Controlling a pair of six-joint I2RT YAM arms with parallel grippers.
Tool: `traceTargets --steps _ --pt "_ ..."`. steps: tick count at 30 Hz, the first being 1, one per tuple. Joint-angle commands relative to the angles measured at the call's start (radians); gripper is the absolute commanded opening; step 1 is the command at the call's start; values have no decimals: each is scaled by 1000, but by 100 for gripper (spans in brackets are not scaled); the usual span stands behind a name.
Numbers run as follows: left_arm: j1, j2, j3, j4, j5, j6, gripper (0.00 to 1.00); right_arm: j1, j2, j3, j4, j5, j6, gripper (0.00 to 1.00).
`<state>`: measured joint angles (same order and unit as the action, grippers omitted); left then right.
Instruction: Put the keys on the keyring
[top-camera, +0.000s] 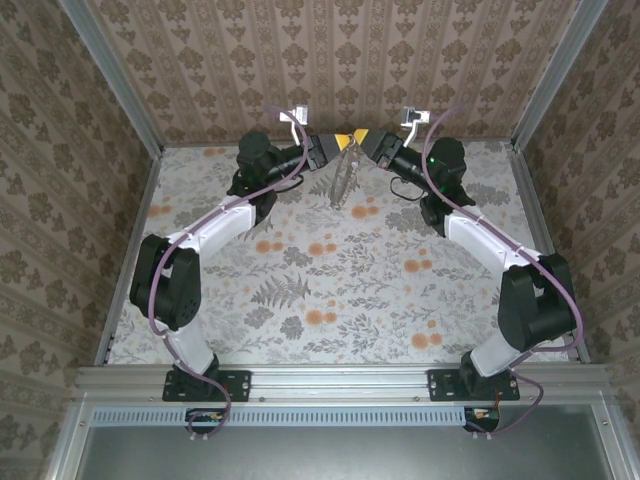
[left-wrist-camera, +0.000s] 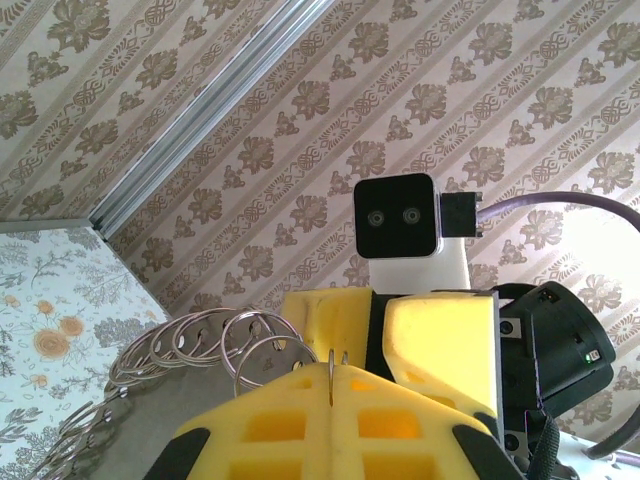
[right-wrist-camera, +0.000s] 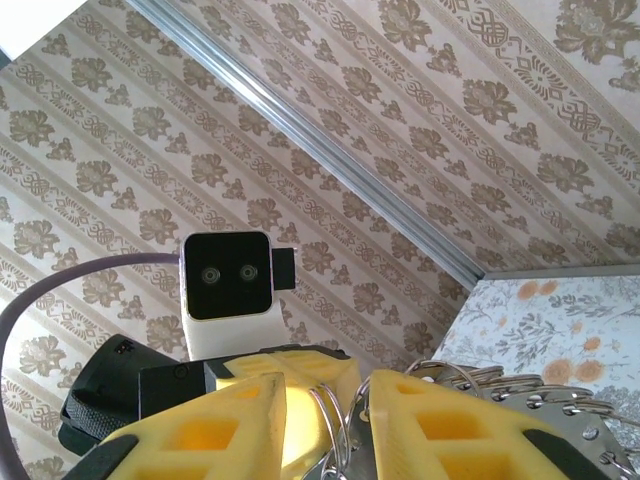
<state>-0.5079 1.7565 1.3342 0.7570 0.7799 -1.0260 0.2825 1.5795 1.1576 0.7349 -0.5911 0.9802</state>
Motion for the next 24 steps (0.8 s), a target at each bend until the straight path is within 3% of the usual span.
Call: traceTargets --steps 1,12,18,24 --pt "9 -35 -1 76 -6 -14 0 11 11 35 43 -28 14 29" --pt "9 -30 0 77 -10 -14 0 17 -3 11 41 -39 9 22" --pt "9 -28 0 77 -13 -14 0 20 -1 10 44 -42 11 12" --pt "8 -27 2 79 -12 -16 0 29 10 22 40 -46 12 17"
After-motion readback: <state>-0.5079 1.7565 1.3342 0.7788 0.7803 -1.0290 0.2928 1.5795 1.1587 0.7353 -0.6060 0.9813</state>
